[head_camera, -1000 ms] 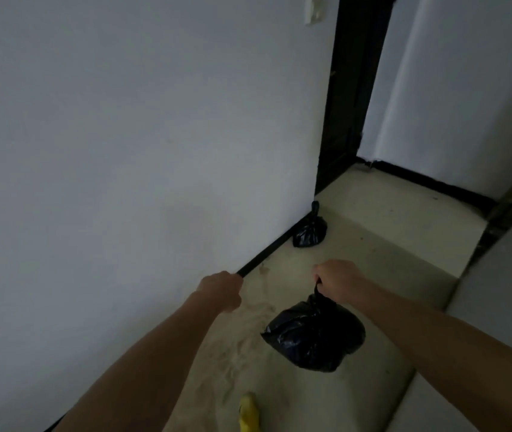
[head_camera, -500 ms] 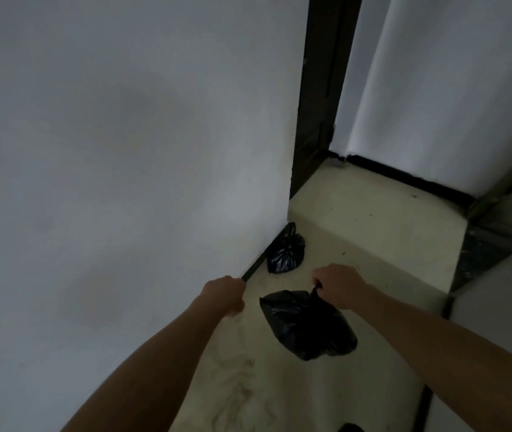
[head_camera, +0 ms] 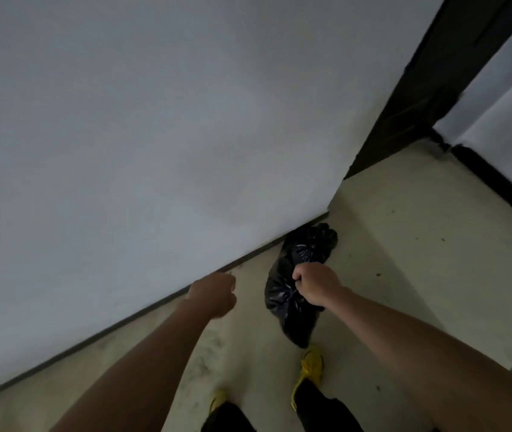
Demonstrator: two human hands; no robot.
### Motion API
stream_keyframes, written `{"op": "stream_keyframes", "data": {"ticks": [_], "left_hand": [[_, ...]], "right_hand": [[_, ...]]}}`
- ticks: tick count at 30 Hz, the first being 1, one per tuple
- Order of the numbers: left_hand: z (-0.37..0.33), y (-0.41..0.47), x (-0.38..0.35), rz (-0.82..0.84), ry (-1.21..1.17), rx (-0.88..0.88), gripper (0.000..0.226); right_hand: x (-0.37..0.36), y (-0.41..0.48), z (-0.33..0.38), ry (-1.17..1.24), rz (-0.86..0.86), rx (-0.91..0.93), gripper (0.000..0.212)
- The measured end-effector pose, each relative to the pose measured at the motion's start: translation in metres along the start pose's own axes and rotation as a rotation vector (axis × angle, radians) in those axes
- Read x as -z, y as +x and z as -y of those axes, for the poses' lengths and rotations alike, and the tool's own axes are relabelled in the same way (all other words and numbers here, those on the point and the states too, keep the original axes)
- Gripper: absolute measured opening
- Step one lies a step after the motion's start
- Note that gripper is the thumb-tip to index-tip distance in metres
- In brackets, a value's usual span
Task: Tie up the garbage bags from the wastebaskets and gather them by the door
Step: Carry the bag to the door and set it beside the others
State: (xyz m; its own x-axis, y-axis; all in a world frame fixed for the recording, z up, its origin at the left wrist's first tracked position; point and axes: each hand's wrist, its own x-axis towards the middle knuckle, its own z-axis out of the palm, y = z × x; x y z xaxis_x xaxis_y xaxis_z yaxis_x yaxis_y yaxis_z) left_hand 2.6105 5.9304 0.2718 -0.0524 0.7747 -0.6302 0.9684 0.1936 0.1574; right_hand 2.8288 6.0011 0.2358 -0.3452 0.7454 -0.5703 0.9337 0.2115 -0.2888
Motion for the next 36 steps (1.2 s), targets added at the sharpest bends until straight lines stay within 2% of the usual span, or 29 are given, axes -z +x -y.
{"op": "stream_keyframes", "data": {"ticks": [7, 13, 17, 21, 26, 31, 36], "left_hand": [[0.013, 0.1, -0.048, 0.024, -0.09, 0.151, 0.026], [0.035, 0.201, -0.127, 0.058, -0.099, 0.18, 0.028], [0.057, 0.241, -0.176, 0.083, -0.07, 0.169, 0.026], [0.086, 0.269, -0.213, 0.083, -0.065, 0.194, 0.025], [0.099, 0.271, -0.223, 0.08, -0.096, 0.229, 0.027], [0.09, 0.243, -0.209, 0.074, -0.125, 0.257, 0.026], [0.061, 0.183, -0.169, 0.004, -0.19, 0.309, 0.028]], "right_hand": [[-0.028, 0.136, -0.029, 0.238, 0.026, -0.074, 0.023], [-0.106, 0.261, -0.05, 0.491, -0.023, -0.218, 0.022], [-0.155, 0.327, -0.067, 0.555, -0.058, -0.262, 0.023], [-0.191, 0.36, -0.075, 0.443, 0.036, -0.248, 0.026], [-0.201, 0.361, -0.072, 0.217, 0.121, -0.114, 0.037], [-0.183, 0.328, -0.065, -0.03, 0.139, -0.016, 0.04], [-0.147, 0.254, -0.05, -0.316, 0.211, 0.157, 0.03]]}}
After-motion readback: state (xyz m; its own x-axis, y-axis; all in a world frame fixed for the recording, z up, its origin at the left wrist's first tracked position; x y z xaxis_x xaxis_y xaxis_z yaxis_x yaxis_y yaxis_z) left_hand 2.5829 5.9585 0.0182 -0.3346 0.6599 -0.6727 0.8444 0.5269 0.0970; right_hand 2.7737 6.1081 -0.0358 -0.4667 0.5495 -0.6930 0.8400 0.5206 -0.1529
